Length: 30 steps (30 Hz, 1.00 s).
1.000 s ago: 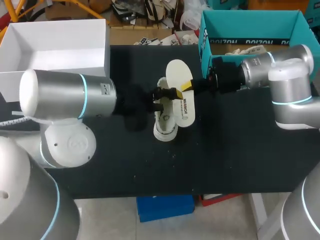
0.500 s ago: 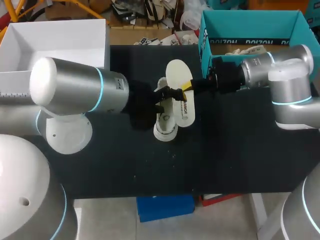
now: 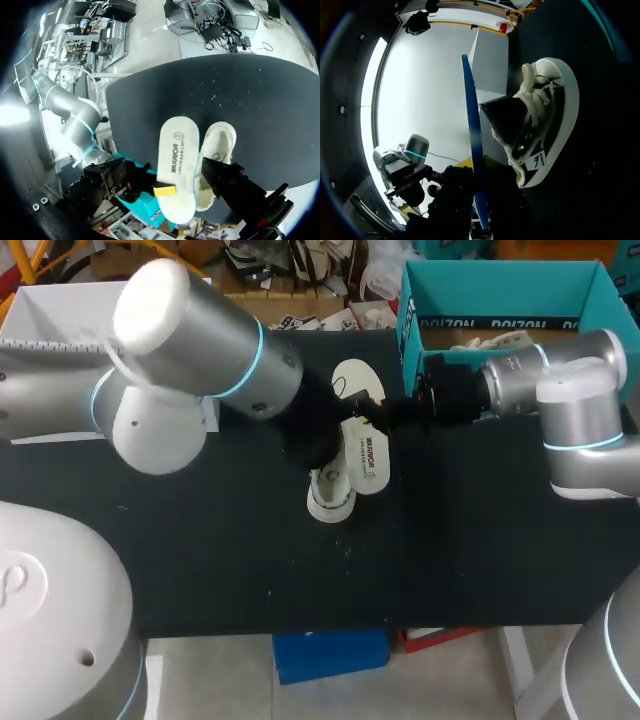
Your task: Take the shoe out of the shoebox, open the shoe tongue, remove and reinsert the insole, then place the shoe into the shoebox
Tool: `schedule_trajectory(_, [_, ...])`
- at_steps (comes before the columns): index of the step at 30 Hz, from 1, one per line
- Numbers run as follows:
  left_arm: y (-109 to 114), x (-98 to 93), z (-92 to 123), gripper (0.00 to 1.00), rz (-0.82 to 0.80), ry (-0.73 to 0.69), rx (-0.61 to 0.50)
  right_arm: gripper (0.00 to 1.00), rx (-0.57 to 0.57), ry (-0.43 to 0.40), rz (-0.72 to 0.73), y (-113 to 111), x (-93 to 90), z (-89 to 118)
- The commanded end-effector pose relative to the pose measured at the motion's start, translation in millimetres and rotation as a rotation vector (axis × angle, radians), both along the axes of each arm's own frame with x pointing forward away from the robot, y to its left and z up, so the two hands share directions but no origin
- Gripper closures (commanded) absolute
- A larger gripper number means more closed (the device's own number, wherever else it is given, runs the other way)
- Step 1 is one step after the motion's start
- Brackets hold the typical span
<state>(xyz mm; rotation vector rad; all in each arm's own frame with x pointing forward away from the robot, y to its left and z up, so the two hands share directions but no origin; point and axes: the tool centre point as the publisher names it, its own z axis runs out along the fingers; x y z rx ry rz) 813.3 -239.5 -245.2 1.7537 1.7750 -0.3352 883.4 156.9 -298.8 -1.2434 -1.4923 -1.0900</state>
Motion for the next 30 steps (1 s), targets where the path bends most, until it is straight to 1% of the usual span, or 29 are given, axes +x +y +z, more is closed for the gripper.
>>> schedule_trajectory(1, [-4.1, 1.6, 1.3, 0.0, 0.057, 0.032, 0.284, 1.0, -0.003, 0.001, 0.0, 0.3, 0.2, 0.4])
schedule_trajectory(4, [-5.6, 0.1, 1.1, 0.0, 0.042, 0.03, 0.298, 1.0, -0.003, 0.001, 0.0, 0.3, 0.2, 0.4])
schedule_trajectory(11, [-10.3, -1.9, -2.2, 0.0, 0.011, 0.049, 0.287, 1.0, -0.003, 0.001, 0.0, 0.3, 0.2, 0.4])
schedule_trajectory(17, [-11.0, 3.9, -4.7, 0.0, -0.001, 0.067, 0.312, 1.0, -0.003, 0.001, 0.0, 0.3, 0.2, 0.4])
schedule_trajectory(20, [-10.0, 9.9, -3.0, 0.0, 0.0, 0.065, 0.316, 1.0, -0.003, 0.001, 0.0, 0.3, 0.2, 0.4])
schedule_trajectory(24, [-7.6, 22.6, -2.2, 0.0, 0.002, 0.053, 0.324, 1.0, -0.003, 0.001, 0.0, 0.3, 0.2, 0.4])
schedule_trajectory(30, [-3.3, 53.0, 0.4, 0.0, 0.011, 0.039, 0.343, 1.0, -0.003, 0.001, 0.0, 0.3, 0.2, 0.4])
